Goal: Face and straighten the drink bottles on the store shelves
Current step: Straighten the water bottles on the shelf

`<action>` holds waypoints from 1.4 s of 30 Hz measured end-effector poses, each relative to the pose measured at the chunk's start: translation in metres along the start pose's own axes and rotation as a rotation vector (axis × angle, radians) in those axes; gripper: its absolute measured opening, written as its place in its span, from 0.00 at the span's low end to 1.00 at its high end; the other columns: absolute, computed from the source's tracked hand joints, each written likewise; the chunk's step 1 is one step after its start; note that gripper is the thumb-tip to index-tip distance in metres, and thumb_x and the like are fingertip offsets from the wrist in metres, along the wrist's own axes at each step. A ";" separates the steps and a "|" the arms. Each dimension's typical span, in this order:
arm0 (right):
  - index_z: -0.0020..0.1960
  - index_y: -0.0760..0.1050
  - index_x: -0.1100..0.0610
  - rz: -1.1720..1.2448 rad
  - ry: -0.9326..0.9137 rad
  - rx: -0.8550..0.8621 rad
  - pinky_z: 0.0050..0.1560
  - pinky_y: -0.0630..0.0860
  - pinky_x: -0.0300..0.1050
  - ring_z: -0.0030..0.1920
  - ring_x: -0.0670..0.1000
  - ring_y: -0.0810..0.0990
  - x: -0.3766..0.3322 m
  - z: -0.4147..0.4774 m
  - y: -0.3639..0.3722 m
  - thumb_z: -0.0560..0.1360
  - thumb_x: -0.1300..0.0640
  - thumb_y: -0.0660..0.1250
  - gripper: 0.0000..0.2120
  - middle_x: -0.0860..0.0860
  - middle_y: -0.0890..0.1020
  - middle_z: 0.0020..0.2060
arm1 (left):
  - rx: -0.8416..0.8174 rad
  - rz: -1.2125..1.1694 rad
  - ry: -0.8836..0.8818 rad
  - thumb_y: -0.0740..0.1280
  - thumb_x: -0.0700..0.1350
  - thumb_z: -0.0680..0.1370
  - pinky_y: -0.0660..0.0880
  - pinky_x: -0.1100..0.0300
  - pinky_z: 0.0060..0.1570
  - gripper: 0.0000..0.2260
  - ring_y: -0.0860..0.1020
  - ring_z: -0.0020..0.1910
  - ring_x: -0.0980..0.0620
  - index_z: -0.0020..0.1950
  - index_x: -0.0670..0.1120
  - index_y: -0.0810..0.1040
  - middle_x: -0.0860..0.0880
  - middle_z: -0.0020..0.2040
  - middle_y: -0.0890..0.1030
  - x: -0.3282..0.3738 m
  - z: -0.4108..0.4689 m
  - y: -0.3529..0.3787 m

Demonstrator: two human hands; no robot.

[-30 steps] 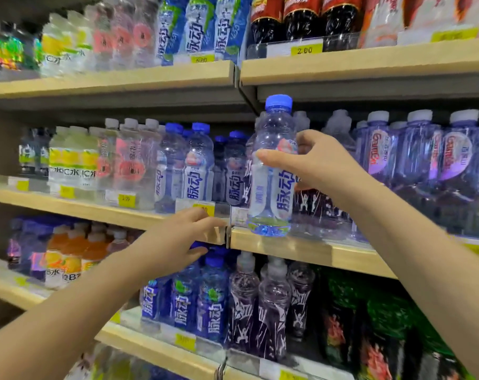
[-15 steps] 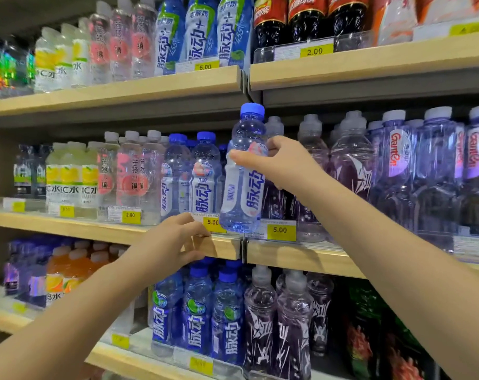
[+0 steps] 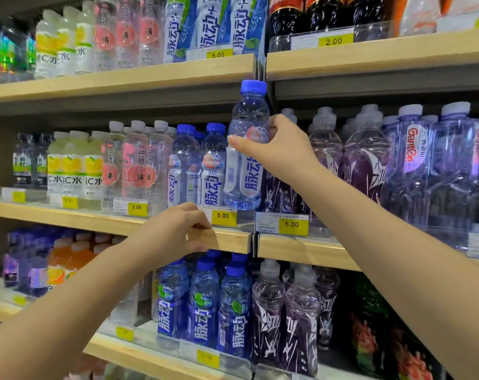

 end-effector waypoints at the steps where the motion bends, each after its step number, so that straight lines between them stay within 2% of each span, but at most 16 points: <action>1: 0.55 0.68 0.45 -0.032 -0.001 0.006 0.47 0.74 0.41 0.46 0.39 0.76 0.000 0.000 0.002 0.68 0.31 0.75 0.28 0.35 0.73 0.44 | 0.003 0.000 -0.003 0.74 0.58 0.73 0.74 0.63 0.51 0.18 0.74 0.50 0.60 0.60 0.57 0.77 0.62 0.54 0.72 -0.001 0.000 0.000; 4: 0.57 0.72 0.50 -0.113 0.008 0.021 0.53 0.79 0.53 0.52 0.48 0.79 -0.004 0.002 0.007 0.68 0.30 0.73 0.30 0.42 0.78 0.49 | 0.015 -0.002 -0.001 0.74 0.58 0.72 0.76 0.61 0.50 0.17 0.73 0.48 0.62 0.59 0.58 0.77 0.63 0.54 0.72 -0.002 -0.001 0.002; 6: 0.59 0.73 0.52 -0.150 0.015 0.034 0.53 0.80 0.55 0.53 0.51 0.81 -0.007 0.004 0.010 0.68 0.29 0.73 0.32 0.47 0.81 0.53 | 0.019 0.000 0.004 0.74 0.58 0.73 0.76 0.60 0.50 0.17 0.74 0.48 0.61 0.59 0.58 0.77 0.62 0.55 0.73 -0.002 -0.001 0.002; 8: 0.61 0.72 0.53 -0.181 0.019 0.050 0.48 0.79 0.52 0.52 0.51 0.80 -0.010 0.006 0.015 0.69 0.30 0.73 0.33 0.48 0.80 0.54 | 0.028 0.008 0.006 0.73 0.58 0.73 0.77 0.57 0.51 0.17 0.74 0.50 0.59 0.60 0.57 0.77 0.62 0.55 0.73 -0.001 -0.001 0.002; 10: 0.60 0.72 0.54 -0.230 0.019 0.060 0.38 0.73 0.47 0.50 0.51 0.79 -0.011 0.008 0.018 0.69 0.30 0.73 0.33 0.49 0.79 0.53 | 0.039 0.016 0.009 0.73 0.58 0.73 0.78 0.56 0.51 0.17 0.74 0.50 0.59 0.60 0.57 0.77 0.62 0.54 0.73 0.000 -0.002 0.002; 12: 0.60 0.71 0.56 -0.265 0.026 0.066 0.34 0.67 0.46 0.49 0.52 0.77 -0.011 0.009 0.022 0.70 0.30 0.72 0.34 0.49 0.78 0.52 | 0.045 0.024 0.015 0.73 0.58 0.73 0.78 0.55 0.51 0.18 0.74 0.51 0.59 0.61 0.57 0.77 0.62 0.54 0.73 0.001 -0.003 0.003; 16: 0.61 0.69 0.57 -0.362 0.048 0.062 0.36 0.66 0.47 0.48 0.53 0.76 -0.010 0.010 0.031 0.71 0.31 0.72 0.35 0.53 0.77 0.56 | 0.047 0.037 0.016 0.72 0.58 0.74 0.78 0.55 0.52 0.19 0.73 0.52 0.58 0.62 0.57 0.76 0.61 0.56 0.73 0.001 -0.003 0.002; 21: 0.62 0.69 0.59 -0.465 0.045 0.080 0.40 0.66 0.48 0.53 0.57 0.81 -0.008 0.008 0.040 0.72 0.31 0.71 0.35 0.54 0.79 0.55 | 0.063 0.044 0.014 0.72 0.59 0.74 0.78 0.55 0.52 0.19 0.73 0.53 0.58 0.62 0.57 0.76 0.61 0.56 0.73 0.000 -0.003 0.005; 26: 0.76 0.58 0.58 -0.556 -0.025 0.089 0.41 0.67 0.48 0.55 0.60 0.81 -0.008 0.005 0.044 0.75 0.35 0.70 0.42 0.57 0.80 0.56 | 0.078 0.057 0.023 0.71 0.59 0.74 0.78 0.55 0.51 0.19 0.73 0.52 0.59 0.62 0.57 0.76 0.61 0.56 0.73 0.000 -0.004 0.005; 30: 0.71 0.61 0.58 -0.539 -0.040 0.085 0.41 0.67 0.48 0.52 0.60 0.81 -0.009 0.005 0.044 0.75 0.37 0.71 0.36 0.57 0.80 0.55 | 0.092 0.068 0.028 0.71 0.60 0.74 0.78 0.56 0.49 0.18 0.73 0.52 0.59 0.62 0.57 0.76 0.61 0.55 0.73 0.000 -0.004 0.005; 32: 0.69 0.62 0.58 -0.526 -0.027 0.072 0.42 0.67 0.48 0.54 0.61 0.81 -0.008 0.006 0.045 0.75 0.38 0.72 0.35 0.58 0.78 0.57 | 0.094 0.076 0.031 0.71 0.60 0.74 0.78 0.56 0.49 0.18 0.73 0.52 0.59 0.62 0.58 0.76 0.62 0.55 0.73 0.000 -0.005 0.006; 36: 0.69 0.64 0.61 -0.515 0.011 0.021 0.44 0.68 0.48 0.59 0.62 0.80 -0.003 0.003 0.051 0.74 0.41 0.75 0.36 0.58 0.73 0.63 | 0.099 0.089 0.029 0.71 0.60 0.74 0.78 0.57 0.47 0.18 0.73 0.53 0.59 0.62 0.58 0.75 0.61 0.56 0.73 0.002 -0.006 0.006; 42: 0.69 0.65 0.61 -0.531 0.005 0.036 0.42 0.68 0.47 0.55 0.60 0.80 0.000 0.000 0.053 0.75 0.42 0.74 0.34 0.57 0.72 0.63 | 0.095 0.090 0.020 0.70 0.60 0.75 0.78 0.56 0.47 0.18 0.73 0.53 0.58 0.63 0.57 0.75 0.61 0.55 0.72 0.004 -0.006 0.006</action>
Point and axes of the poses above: each hand's wrist, its own z-axis towards the middle knuckle, its own y-axis out of the palm, x = y × z, the point moved 1 cm from there along z, towards the middle knuckle
